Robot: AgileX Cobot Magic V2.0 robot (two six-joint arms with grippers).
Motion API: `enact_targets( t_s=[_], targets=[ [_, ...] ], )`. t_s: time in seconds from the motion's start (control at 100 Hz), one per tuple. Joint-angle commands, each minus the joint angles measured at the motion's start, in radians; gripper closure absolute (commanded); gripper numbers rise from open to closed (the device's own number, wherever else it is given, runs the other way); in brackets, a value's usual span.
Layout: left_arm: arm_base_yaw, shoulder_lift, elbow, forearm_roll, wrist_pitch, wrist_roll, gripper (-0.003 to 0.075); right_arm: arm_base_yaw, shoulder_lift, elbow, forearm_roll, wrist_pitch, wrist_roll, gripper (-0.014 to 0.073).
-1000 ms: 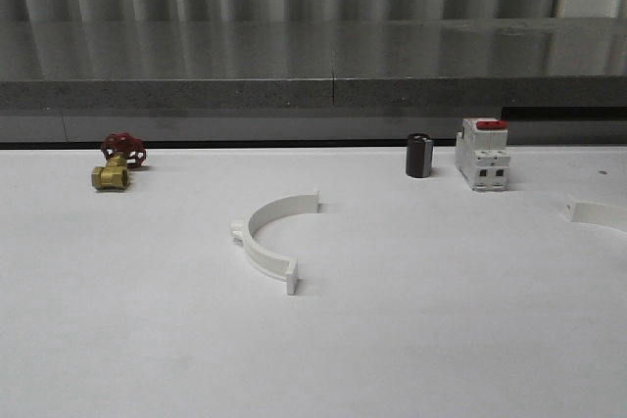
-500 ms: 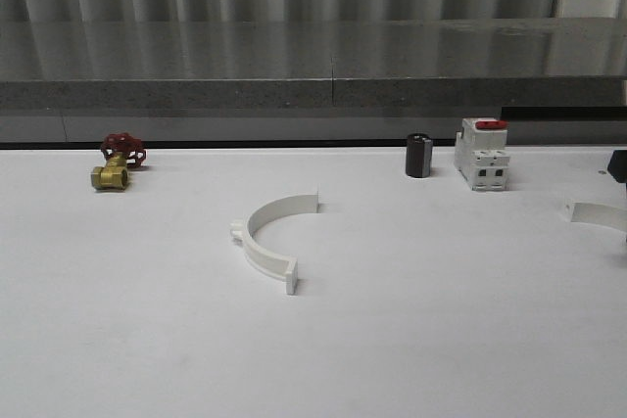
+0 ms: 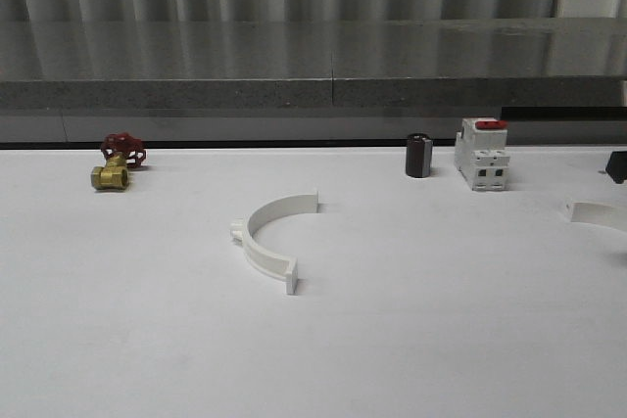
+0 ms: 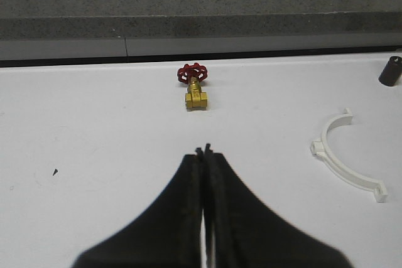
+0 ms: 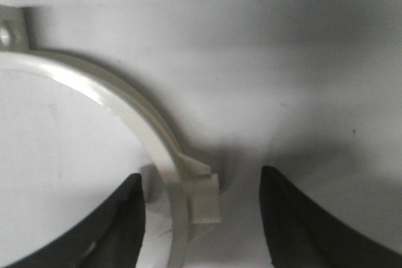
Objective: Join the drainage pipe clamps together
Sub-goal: 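Grasp the other white clamp half with the right gripper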
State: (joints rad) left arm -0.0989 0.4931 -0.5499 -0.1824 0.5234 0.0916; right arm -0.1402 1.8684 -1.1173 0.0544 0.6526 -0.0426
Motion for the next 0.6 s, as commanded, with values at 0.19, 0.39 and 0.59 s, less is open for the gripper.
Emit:
enact_targets(
  t_s=[0.19,0.39,0.59],
  targets=[
    [0.002,0.005,-0.027,-0.008,-0.079,0.002,0.0740,-0.004,-0.046,-0.029,-0.001,-0.029,-0.011,0.0459],
    [0.002,0.005,-0.027,-0.008,-0.079,0.002,0.0740,-0.004,-0.046,-0.029,-0.001,-0.032,-0.011,0.0559],
    [0.002,0.005,-0.027,-0.008,-0.079,0.002,0.0740,-0.003,-0.046,-0.029,0.037,-0.016,-0.011,0.0567]
  ],
)
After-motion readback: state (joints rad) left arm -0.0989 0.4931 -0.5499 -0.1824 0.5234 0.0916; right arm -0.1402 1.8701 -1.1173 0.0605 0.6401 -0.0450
